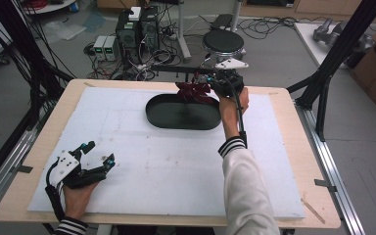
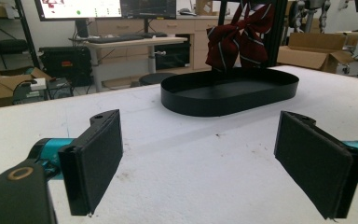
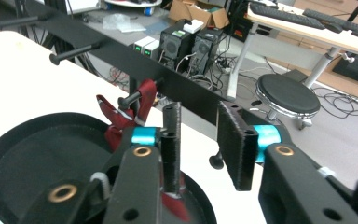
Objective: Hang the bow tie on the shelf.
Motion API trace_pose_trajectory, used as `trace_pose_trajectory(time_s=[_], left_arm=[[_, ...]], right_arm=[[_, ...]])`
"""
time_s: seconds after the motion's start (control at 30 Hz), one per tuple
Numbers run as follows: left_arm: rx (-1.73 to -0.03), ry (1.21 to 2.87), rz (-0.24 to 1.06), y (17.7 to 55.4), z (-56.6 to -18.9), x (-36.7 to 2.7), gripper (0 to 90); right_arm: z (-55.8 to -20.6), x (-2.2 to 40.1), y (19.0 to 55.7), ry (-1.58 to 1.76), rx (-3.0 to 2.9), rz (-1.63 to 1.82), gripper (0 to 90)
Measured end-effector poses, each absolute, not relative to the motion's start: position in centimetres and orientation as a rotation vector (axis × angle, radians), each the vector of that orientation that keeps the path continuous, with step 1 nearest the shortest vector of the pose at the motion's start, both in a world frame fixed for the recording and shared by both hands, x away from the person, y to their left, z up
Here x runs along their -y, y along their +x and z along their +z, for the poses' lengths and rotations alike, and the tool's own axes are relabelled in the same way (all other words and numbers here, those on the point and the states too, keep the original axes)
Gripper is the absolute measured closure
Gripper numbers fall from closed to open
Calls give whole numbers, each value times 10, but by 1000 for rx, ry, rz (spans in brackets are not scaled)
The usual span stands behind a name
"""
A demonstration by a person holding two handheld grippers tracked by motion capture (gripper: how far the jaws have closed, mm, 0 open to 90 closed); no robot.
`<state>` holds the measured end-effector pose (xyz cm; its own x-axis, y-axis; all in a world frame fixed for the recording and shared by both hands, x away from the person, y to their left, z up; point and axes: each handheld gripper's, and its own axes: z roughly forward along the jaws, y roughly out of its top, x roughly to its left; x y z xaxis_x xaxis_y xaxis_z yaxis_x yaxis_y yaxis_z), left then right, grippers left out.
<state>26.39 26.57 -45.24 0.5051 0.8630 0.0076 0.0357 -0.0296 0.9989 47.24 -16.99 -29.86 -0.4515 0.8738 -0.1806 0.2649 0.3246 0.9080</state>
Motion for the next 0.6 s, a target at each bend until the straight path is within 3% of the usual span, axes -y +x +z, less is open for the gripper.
trace_pose_trajectory(time_s=[0.23,0.37,0.4,0.5,0.6], left_arm=[[-832,1463,804,264,-452,-265,158],[-829,1456,814,264,-453,-265,158],[-828,1456,817,263,-453,-265,158],[-830,1459,816,263,-452,-265,158],[-830,1465,814,263,-452,-265,158]], right_arm=[[-292,173,466,1003,-1872,1163,582],[-288,177,462,999,-1858,1256,343],[-288,177,462,999,-1858,1256,343],[-285,181,458,1034,-1845,1301,110],[-284,184,455,1051,-1863,1316,102]])
